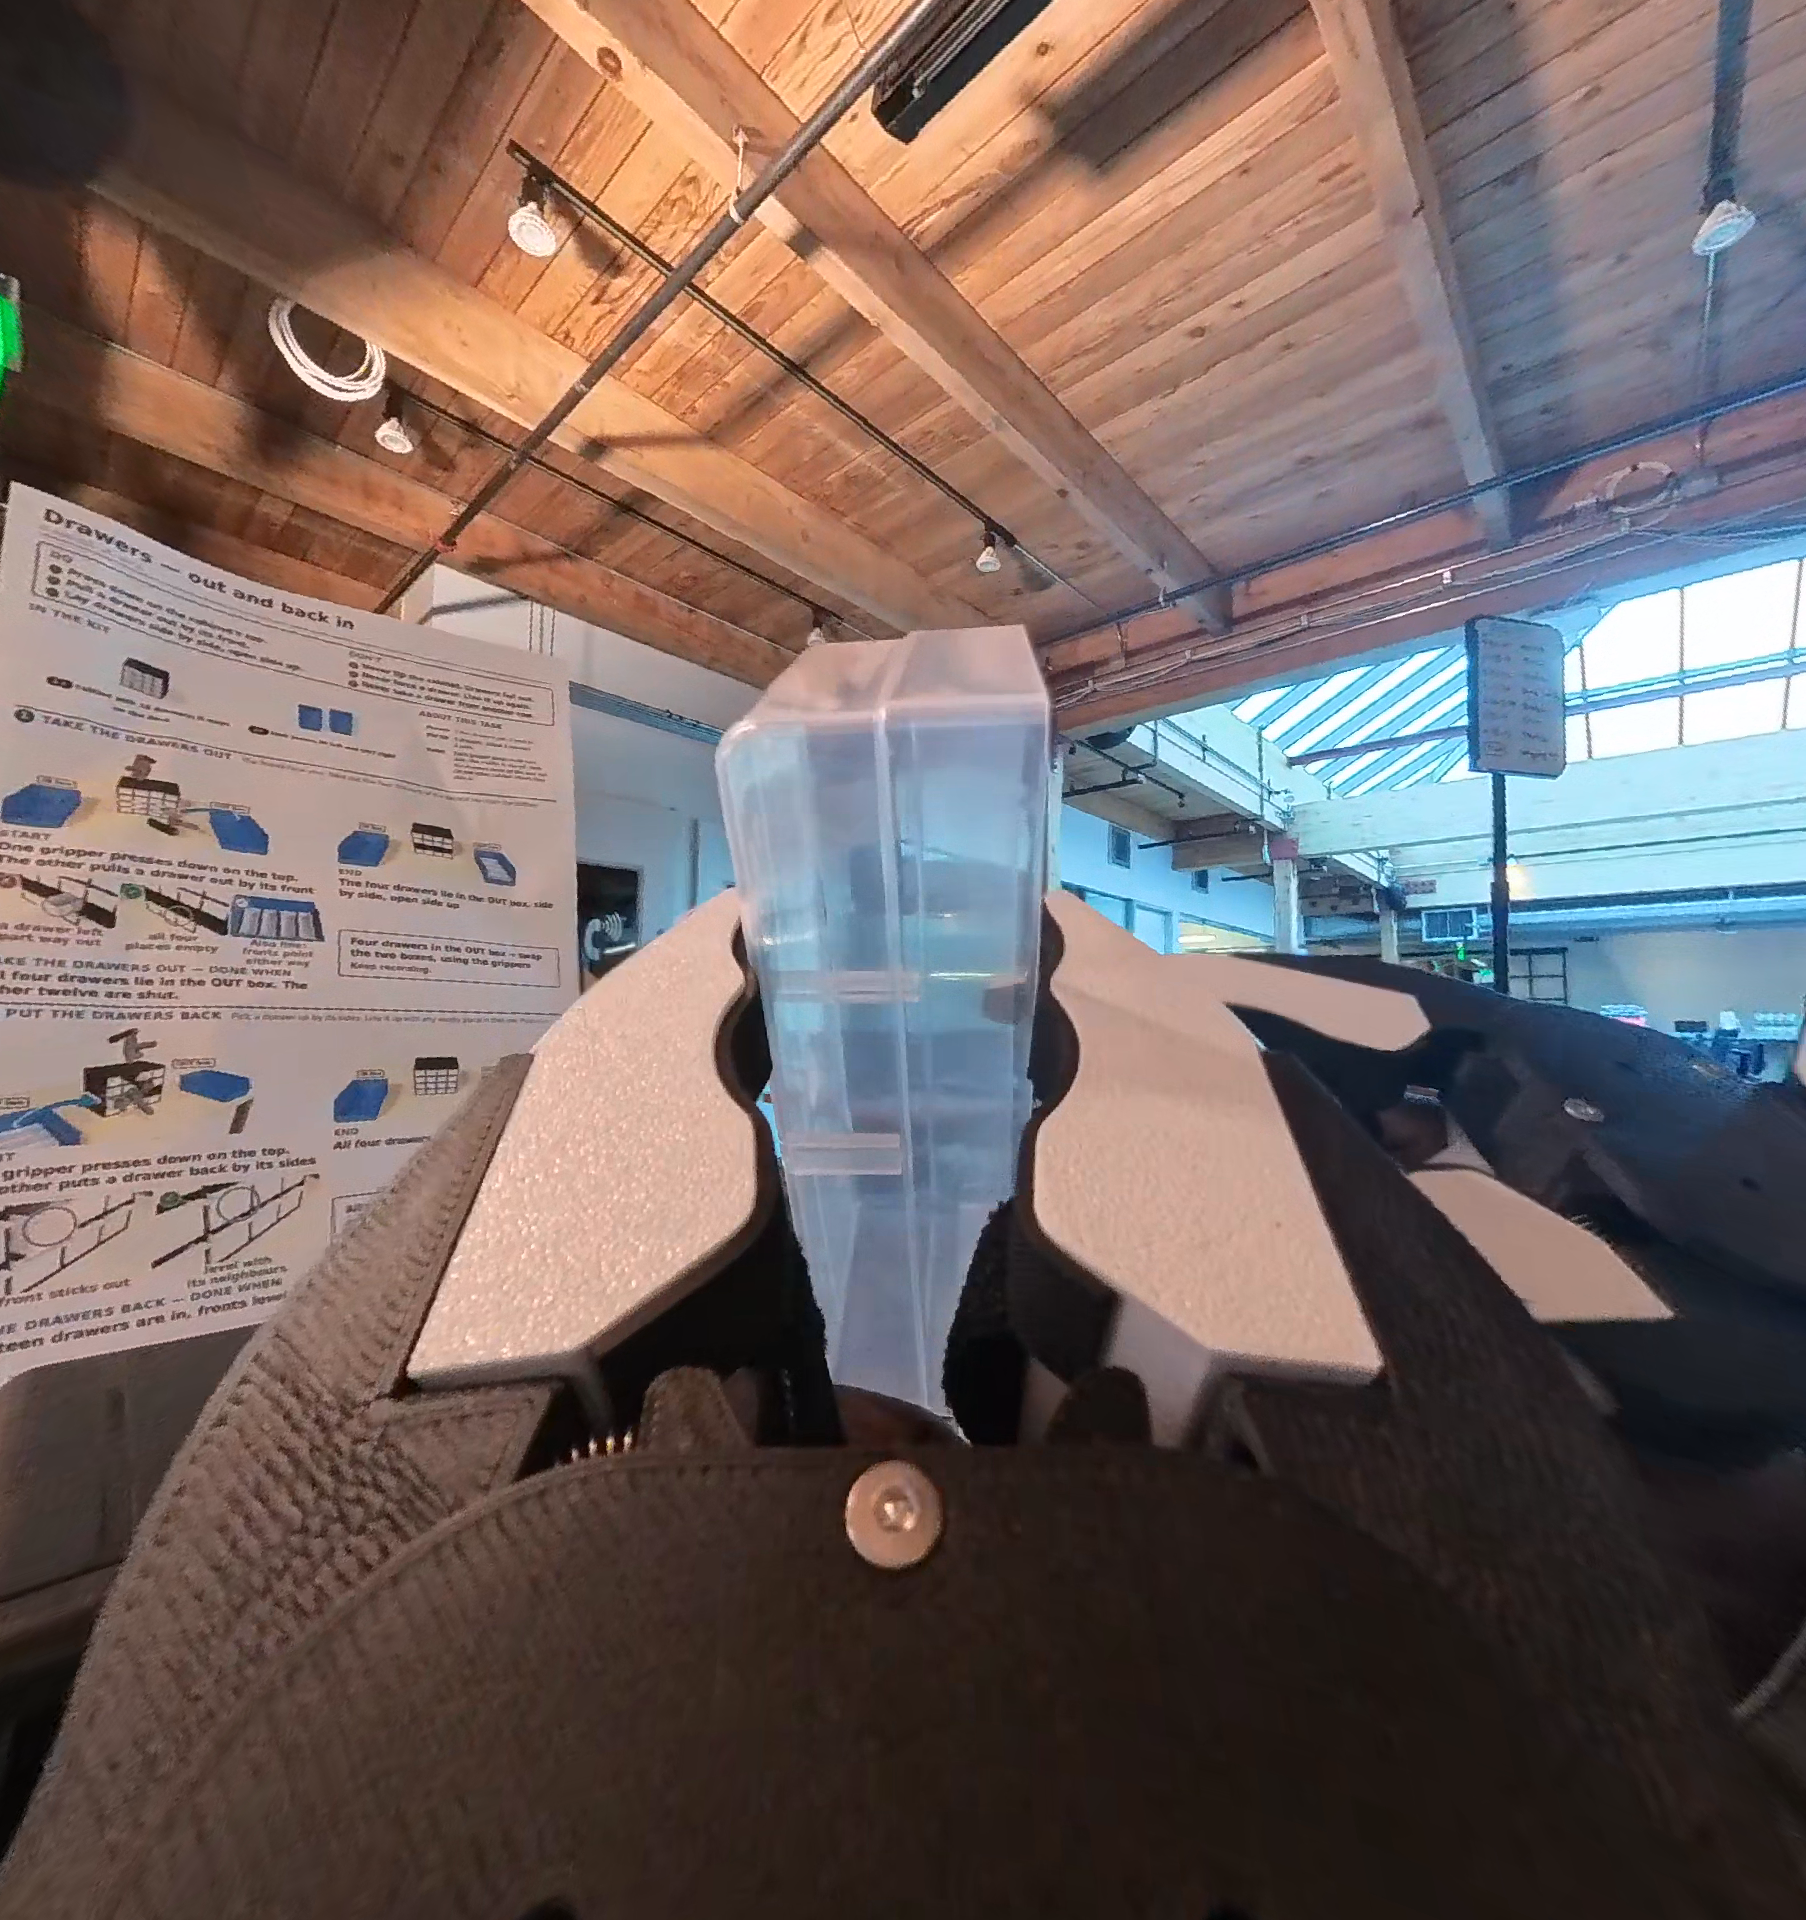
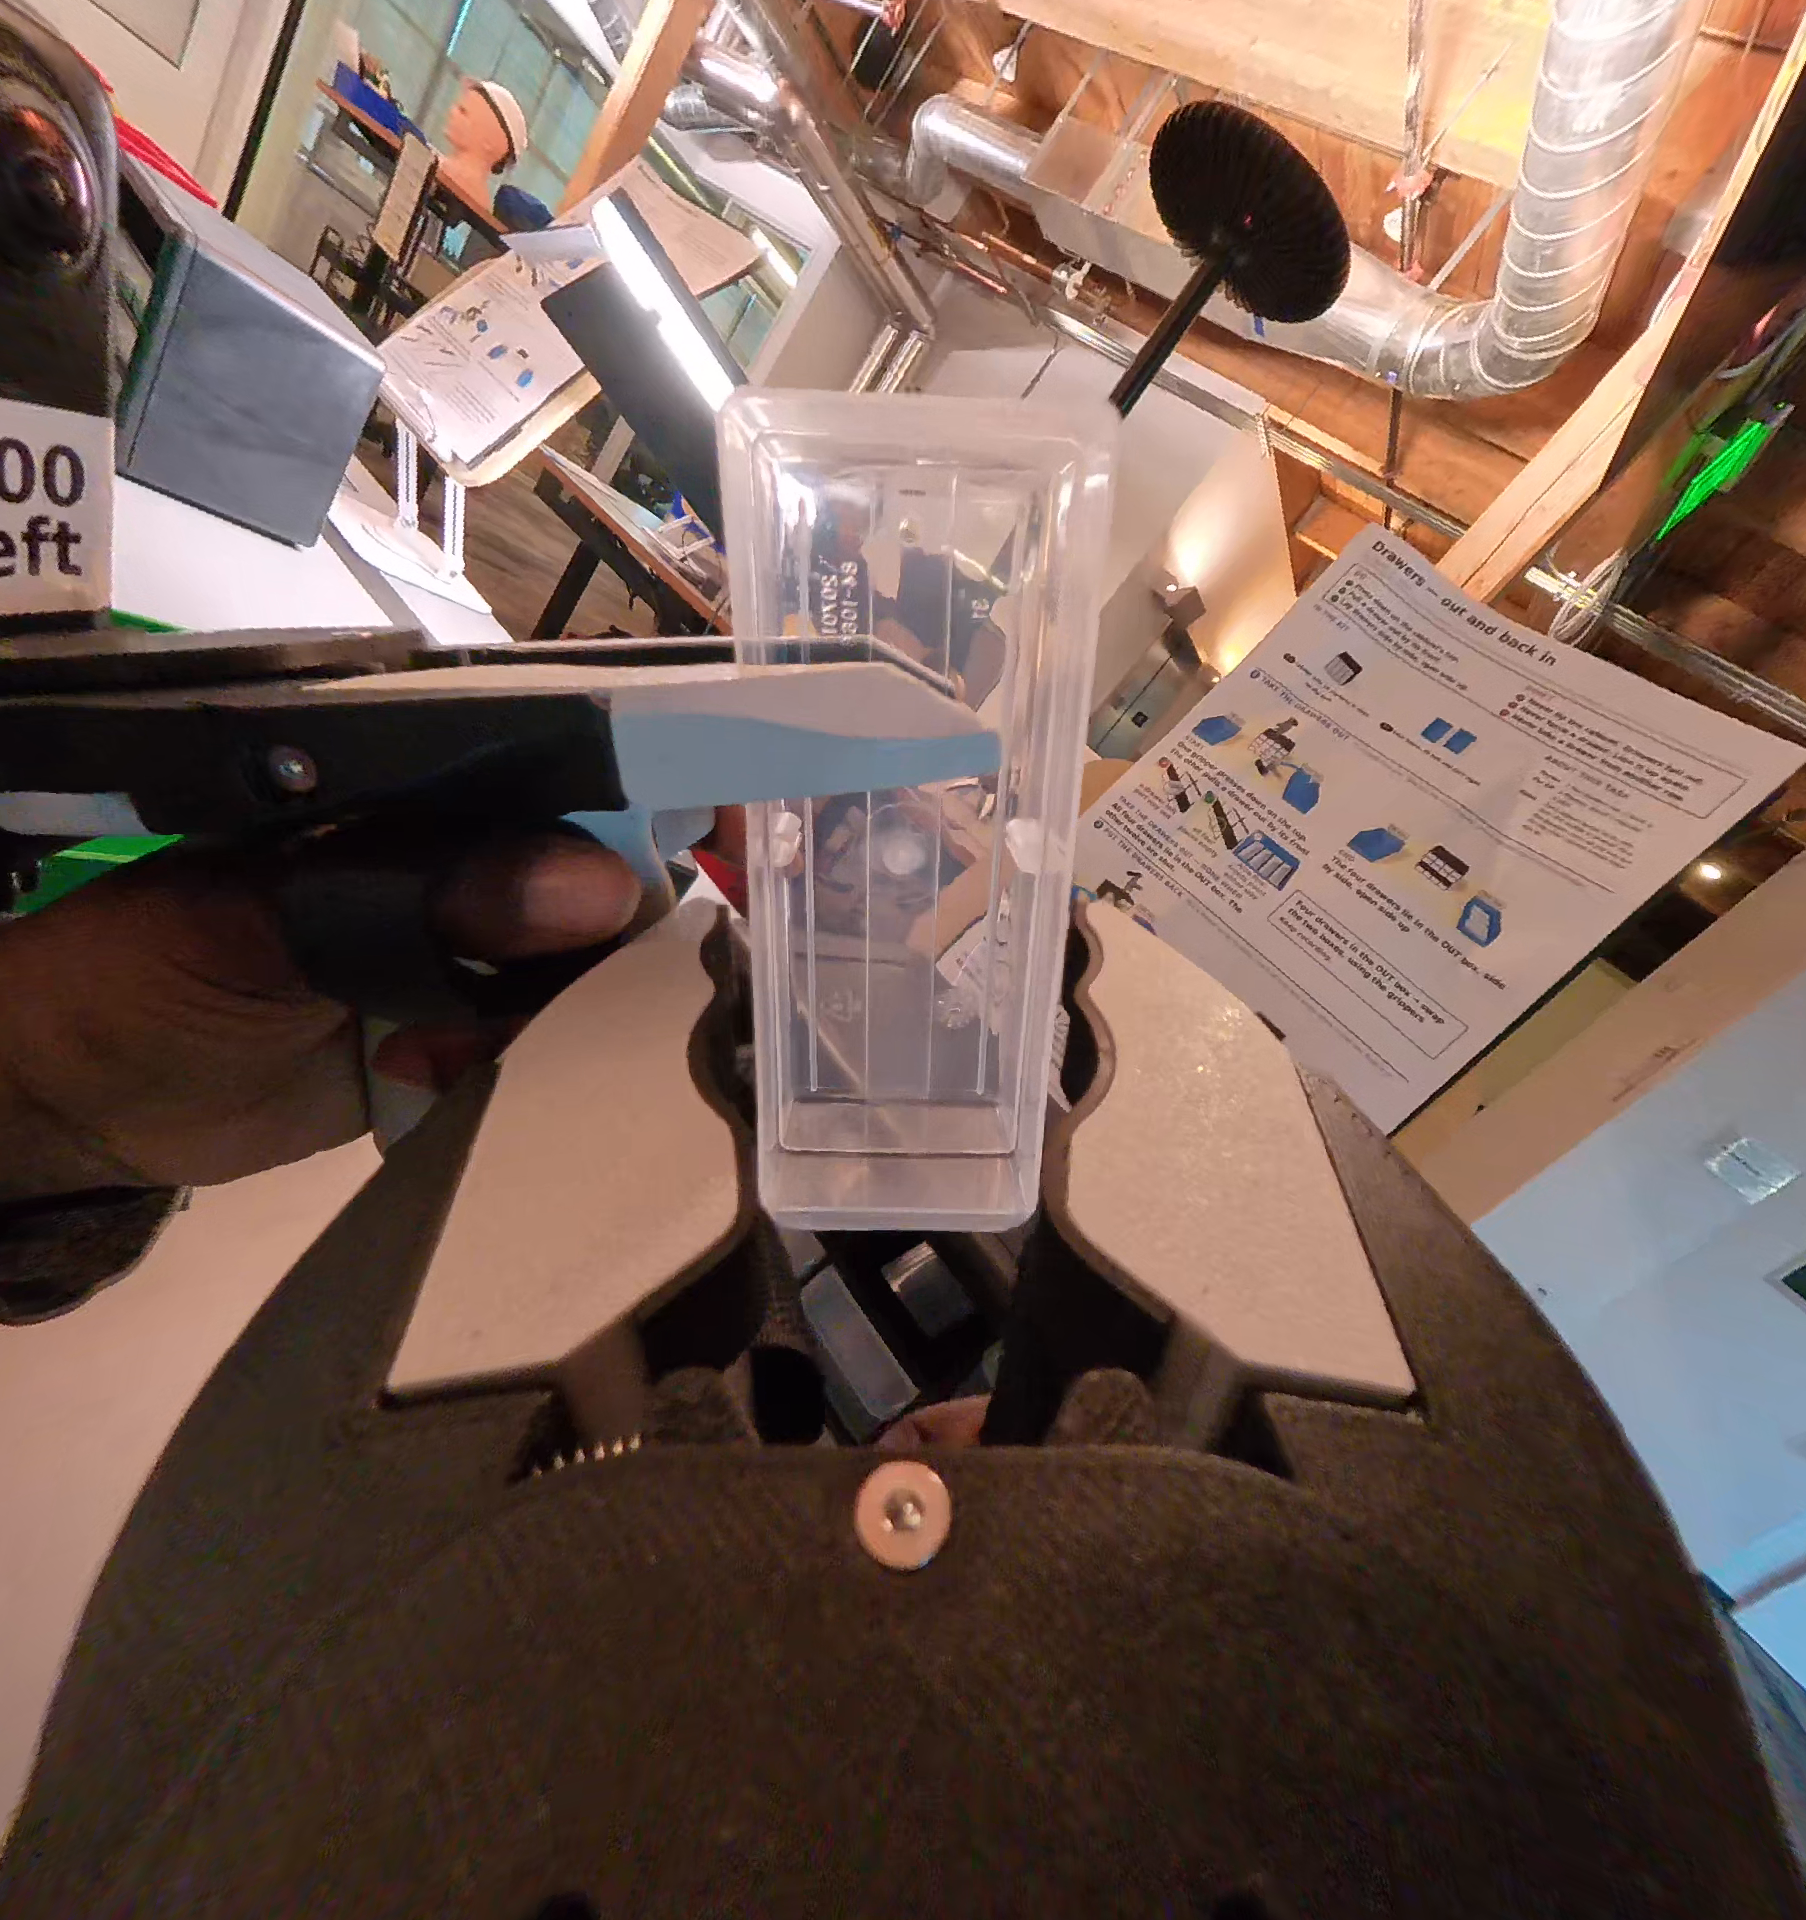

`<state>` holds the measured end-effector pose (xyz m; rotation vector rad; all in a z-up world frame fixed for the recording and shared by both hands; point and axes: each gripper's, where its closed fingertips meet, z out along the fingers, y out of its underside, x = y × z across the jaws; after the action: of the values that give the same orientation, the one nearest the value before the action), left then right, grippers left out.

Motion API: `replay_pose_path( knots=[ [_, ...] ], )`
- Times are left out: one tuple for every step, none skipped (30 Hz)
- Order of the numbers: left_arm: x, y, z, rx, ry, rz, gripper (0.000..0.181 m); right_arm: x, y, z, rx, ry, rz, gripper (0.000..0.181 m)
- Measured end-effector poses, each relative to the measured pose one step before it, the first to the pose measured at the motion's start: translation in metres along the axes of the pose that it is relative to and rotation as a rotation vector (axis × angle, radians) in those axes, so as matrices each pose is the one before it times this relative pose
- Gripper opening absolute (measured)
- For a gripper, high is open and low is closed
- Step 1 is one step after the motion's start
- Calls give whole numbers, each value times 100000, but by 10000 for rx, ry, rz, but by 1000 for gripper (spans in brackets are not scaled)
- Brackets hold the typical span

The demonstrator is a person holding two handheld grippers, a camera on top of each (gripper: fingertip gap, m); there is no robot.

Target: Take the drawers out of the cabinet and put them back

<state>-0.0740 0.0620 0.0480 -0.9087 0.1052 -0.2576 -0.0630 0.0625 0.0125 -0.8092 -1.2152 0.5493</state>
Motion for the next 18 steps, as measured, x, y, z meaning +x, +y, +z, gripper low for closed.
replay_pose_path(
  knots=[
    [45,15,11,-16,16,93,47,-51,127,65,-103,-26,41,62],
    [134,46,23,-35,53,54,47,9,37,53,-29,20,25,62],
    [186,71,40,-35,59,-18,47,73,-13,26,39,95,-45,61],
    [175,87,30,-14,38,-15,48,112,6,45,25,136,-80,60],
    [34,86,31,-14,-30,57,47,69,98,48,-50,94,-122,60],
    [37,56,16,-4,14,101,48,12,51,4,-37,24,-69,60],
    [44,33,20,-30,36,50,48,25,27,-30,-21,8,7,58],
    [32,17,34,-57,29,-20,48,50,-12,-35,3,6,8,55],
    [78,-54,25,-35,60,6,48,34,-91,-42,60,7,-30,54],
    [157,-127,-18,-13,125,112,47,59,-146,-50,122,16,-53,53],
    [195,-199,-28,14,155,146,47,51,-115,-57,98,-18,-15,53],
    [82,-357,-41,102,81,100,49,93,-105,-77,86,-50,92,53],
    [-76,-578,-123,226,-3,50,54,287,9,-82,-14,13,91,52],
    [-114,-757,-169,299,9,59,56,405,56,-127,-59,38,7,52],
    [-257,-844,-220,335,-50,98,57,620,24,-211,-58,114,-18,52],
    [-360,-890,-237,331,-91,132,58,784,-29,-328,-49,145,-11,52],
    [-515,-861,-220,285,-171,137,60,892,-99,-478,-43,122,11,52],
    [-668,-767,-192,206,-266,122,60,915,-127,-608,-71,50,-54,52]
  ],
)
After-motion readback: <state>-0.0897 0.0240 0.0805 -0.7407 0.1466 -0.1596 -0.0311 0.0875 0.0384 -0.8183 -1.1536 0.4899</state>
